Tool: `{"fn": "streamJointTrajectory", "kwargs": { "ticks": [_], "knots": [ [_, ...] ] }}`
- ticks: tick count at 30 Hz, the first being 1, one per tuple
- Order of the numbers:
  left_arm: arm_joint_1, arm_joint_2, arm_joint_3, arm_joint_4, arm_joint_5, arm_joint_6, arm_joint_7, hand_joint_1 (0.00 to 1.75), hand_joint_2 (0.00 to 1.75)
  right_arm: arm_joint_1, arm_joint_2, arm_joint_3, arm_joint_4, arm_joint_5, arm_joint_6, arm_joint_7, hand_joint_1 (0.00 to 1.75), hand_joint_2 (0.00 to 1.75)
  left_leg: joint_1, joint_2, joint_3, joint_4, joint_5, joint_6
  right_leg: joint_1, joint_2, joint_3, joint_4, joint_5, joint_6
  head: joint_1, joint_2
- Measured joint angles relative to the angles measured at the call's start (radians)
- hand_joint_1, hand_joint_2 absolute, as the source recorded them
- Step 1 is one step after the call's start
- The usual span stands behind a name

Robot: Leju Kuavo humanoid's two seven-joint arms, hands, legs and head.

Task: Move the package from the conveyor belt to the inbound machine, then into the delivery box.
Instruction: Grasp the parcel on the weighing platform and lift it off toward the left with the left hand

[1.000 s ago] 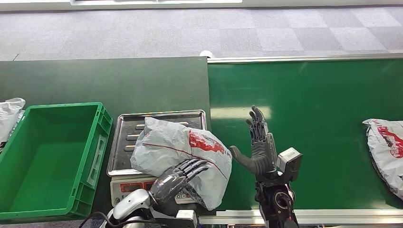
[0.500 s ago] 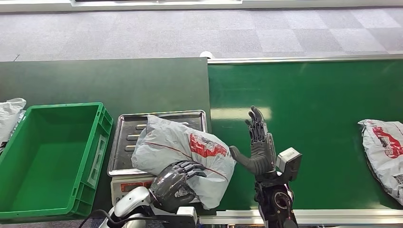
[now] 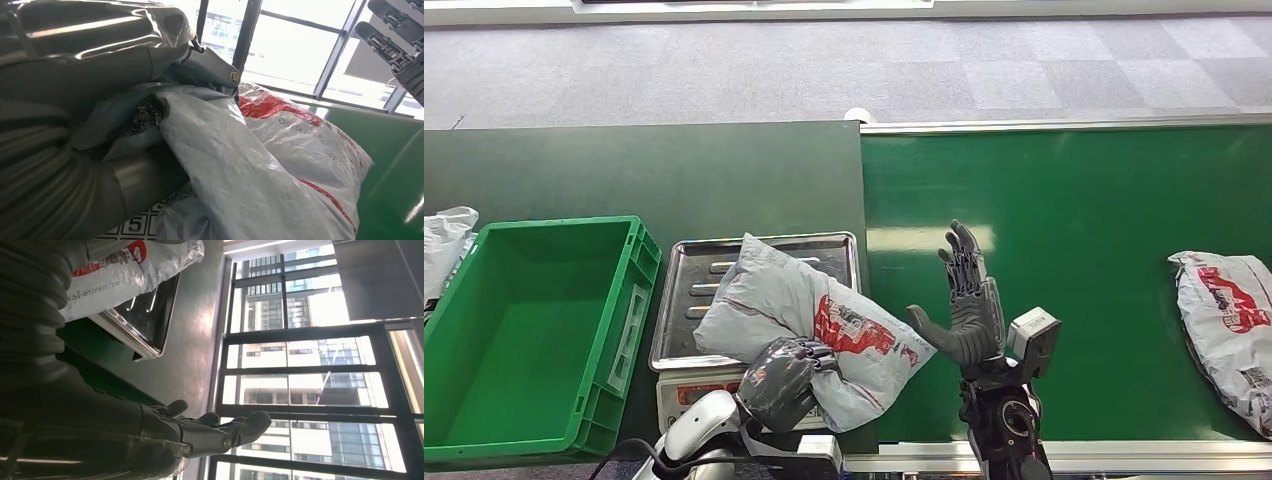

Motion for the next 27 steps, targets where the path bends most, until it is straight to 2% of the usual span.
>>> {"fn": "streamJointTrajectory", "kwargs": {
  "ticks": [5, 8, 10, 15, 18, 21, 27],
  "knots": [
    [0.0, -0.001, 0.001, 0.0, 0.0, 0.002, 0.0, 1.75, 1.75, -0.001, 0.0, 0.0, 0.004, 0.0, 0.0, 0.0, 0.0, 1.75, 0.0, 0.0, 0.0, 0.0, 0.0, 0.0, 0.0, 0.0, 0.0, 0.0, 0.0, 0.0, 0.0, 0.0],
    [0.003, -0.002, 0.002, -0.001, 0.01, 0.037, -0.018, 1.75, 1.75, -0.001, 0.0, 0.0, 0.005, -0.001, 0.0, -0.001, 0.0, 1.75, 0.0, 0.0, 0.0, 0.0, 0.0, 0.0, 0.0, 0.0, 0.0, 0.0, 0.0, 0.0, 0.0, 0.0],
    [0.011, -0.003, 0.008, -0.006, 0.032, 0.109, -0.051, 1.75, 1.75, 0.001, 0.0, -0.001, 0.005, -0.002, 0.0, -0.001, 0.0, 1.75, 0.0, 0.0, 0.0, 0.0, 0.0, 0.0, 0.0, 0.0, -0.001, 0.0, 0.0, 0.0, 0.0, 0.0],
    [0.037, -0.005, 0.057, -0.084, 0.087, 0.408, -0.15, 1.75, 1.75, 0.017, 0.0, -0.003, 0.002, -0.008, -0.001, 0.004, 0.0, 1.75, 0.0, 0.0, -0.002, 0.0, 0.0, 0.0, 0.0, 0.0, -0.003, 0.0, 0.0, 0.0, 0.0, 0.0],
    [0.041, -0.004, 0.103, -0.143, 0.067, 0.551, -0.17, 1.75, 1.75, 0.024, 0.0, -0.004, 0.002, -0.011, -0.006, 0.007, 0.0, 1.75, 0.0, 0.001, -0.002, 0.0, 0.0, 0.0, 0.0, 0.0, -0.004, 0.0, 0.0, 0.0, 0.0, 0.0],
    [0.038, -0.001, 0.146, -0.18, 0.045, 0.618, -0.175, 1.75, 1.75, 0.025, 0.0, -0.005, 0.002, -0.012, -0.01, 0.008, 0.0, 1.75, 0.0, 0.0, -0.003, 0.0, 0.0, 0.0, 0.0, 0.0, -0.004, 0.0, 0.0, 0.0, 0.0, 0.0],
    [0.037, 0.004, 0.181, -0.206, 0.035, 0.634, -0.177, 1.75, 1.75, 0.025, 0.0, -0.006, 0.002, -0.012, -0.011, 0.008, 0.0, 1.75, 0.0, 0.001, -0.003, 0.0, 0.0, 0.0, 0.0, 0.0, -0.004, 0.0, 0.0, 0.0, 0.0, 0.0]
  ]
}}
